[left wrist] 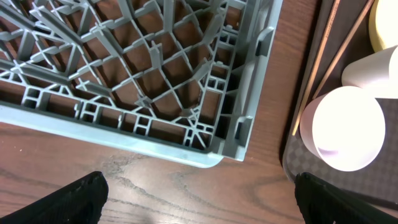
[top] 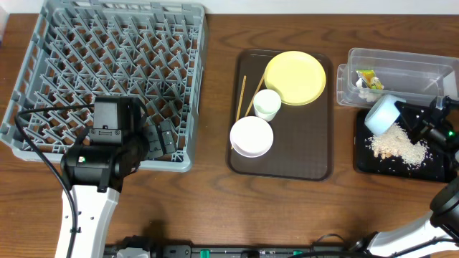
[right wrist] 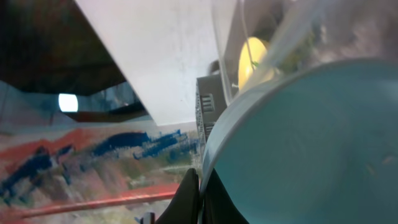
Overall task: Sort waste into correct bins and load items into the dishwasher
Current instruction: 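Tip the light-blue bowl over the black tray to pour out the rice, then carry the emptied light-blue bowl with the right gripper toward the left, then lower the light-blue bowl with the right gripper onto the brown tray, then release the bowl and move the right gripper to the white cup, then grasp the white cup with the right gripper and lift it leftward, then grasp the white cup with the left gripper from the right gripper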
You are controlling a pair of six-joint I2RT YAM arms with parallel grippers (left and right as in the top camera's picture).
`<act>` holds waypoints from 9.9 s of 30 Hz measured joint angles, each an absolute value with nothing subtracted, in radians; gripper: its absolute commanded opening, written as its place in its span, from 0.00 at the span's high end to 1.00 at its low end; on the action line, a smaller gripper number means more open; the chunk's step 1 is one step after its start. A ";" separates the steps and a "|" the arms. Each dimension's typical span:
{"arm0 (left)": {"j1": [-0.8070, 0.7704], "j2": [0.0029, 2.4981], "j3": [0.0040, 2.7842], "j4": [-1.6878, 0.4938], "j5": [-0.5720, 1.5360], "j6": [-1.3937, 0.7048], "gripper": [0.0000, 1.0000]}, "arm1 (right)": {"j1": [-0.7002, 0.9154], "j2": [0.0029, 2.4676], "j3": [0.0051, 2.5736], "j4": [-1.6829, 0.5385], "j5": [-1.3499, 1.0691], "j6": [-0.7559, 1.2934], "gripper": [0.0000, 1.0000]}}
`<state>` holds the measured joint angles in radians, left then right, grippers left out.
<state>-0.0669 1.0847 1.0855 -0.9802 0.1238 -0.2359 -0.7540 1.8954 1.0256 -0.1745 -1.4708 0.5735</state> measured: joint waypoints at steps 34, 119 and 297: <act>-0.067 1.085 1.085 -0.979 0.123 -0.236 0.01 | -0.390 1.869 1.026 -0.070 -1.528 0.479 0.99; -0.067 1.085 1.086 -0.985 0.124 -0.236 0.02 | -0.124 1.810 1.309 0.307 -0.838 0.808 0.99; -0.185 1.487 1.089 0.294 1.418 -0.944 0.02 | 0.204 1.815 1.549 -0.592 -1.422 0.026 0.99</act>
<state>-0.1848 1.4868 1.0889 0.2939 1.4181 -0.9436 0.2043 1.8149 1.5494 -0.5922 -1.4220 0.0257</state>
